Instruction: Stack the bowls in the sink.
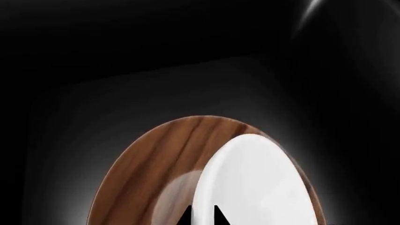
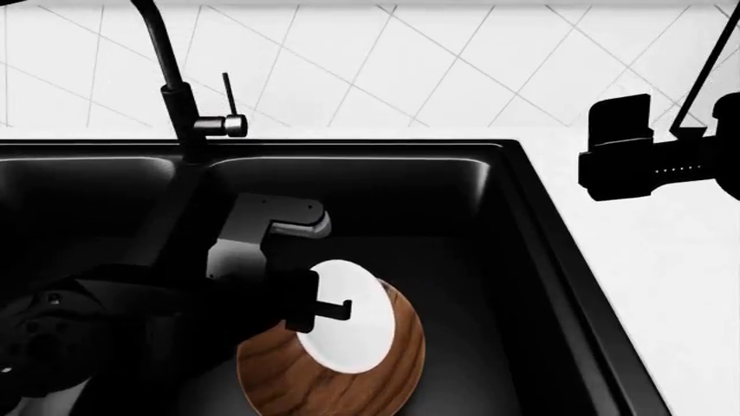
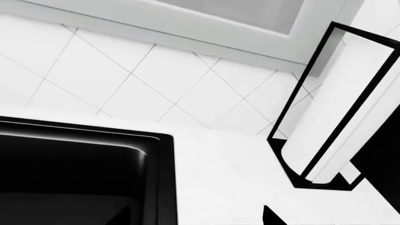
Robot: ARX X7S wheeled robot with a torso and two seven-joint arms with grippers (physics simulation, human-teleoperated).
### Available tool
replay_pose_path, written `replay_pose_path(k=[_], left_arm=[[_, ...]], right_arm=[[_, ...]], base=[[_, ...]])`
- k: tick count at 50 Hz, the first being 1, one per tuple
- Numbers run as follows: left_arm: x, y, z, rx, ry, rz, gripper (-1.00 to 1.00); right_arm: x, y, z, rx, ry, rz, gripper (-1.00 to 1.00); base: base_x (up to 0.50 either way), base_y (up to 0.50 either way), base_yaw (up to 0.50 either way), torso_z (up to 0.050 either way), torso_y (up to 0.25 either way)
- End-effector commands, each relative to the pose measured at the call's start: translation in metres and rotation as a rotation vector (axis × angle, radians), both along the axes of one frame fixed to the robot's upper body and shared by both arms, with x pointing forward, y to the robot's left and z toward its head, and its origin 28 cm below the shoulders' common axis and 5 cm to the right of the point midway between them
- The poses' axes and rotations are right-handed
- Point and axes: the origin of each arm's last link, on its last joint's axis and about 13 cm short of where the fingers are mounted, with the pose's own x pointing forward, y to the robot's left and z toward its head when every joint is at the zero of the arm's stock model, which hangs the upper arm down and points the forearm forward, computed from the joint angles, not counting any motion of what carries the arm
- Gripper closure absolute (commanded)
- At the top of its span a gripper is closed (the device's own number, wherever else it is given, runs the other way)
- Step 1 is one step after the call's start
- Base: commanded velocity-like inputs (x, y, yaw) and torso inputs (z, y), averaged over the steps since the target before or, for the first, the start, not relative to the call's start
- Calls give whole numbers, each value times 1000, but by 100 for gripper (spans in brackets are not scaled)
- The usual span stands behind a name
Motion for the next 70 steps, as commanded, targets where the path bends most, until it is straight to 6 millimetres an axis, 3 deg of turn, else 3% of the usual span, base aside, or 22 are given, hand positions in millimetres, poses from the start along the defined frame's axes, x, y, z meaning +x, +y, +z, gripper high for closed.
replay_pose_path(k=[1,10,11,25,32,37,44,53,61,70], left_arm=[[4,-1,1,13,-6,-13,100],[4,-3,-2,38,5,-40,100],[4,-3,-2,42,6,-42,-100],[3,-3,1,91,0,-51,-100],[0,-1,20,99,-46,-40,-100],[-3,-1,42,76,-122,-34,-100],[-17,-2,91,31,-284,-48,-100],[-57,8,148,69,-527,-43,-100],[-89,21,174,137,-673,-13,-100],[-109,29,190,209,-809,24,-100]], right_arm=[[1,-1,-2,1,4,-2,-100],[0,-1,-2,1,4,-4,-100],[0,-1,-1,2,4,-4,-100],[-1,-2,-2,5,2,-5,-100],[-1,-1,-1,6,-1,-6,-100],[-2,-1,1,10,-9,-2,-100],[-8,0,9,25,-44,19,-100],[-28,0,23,72,-140,88,-100],[-45,-2,23,94,-199,134,-100],[-52,-2,20,115,-282,199,-100]], base=[[0,0,0,0,0],[0,0,0,0,0],[0,0,0,0,0],[0,0,0,0,0],[0,0,0,0,0],[0,0,0,0,0],[0,0,0,0,1],[0,0,0,0,0],[0,0,0,0,0],[0,0,0,0,0]])
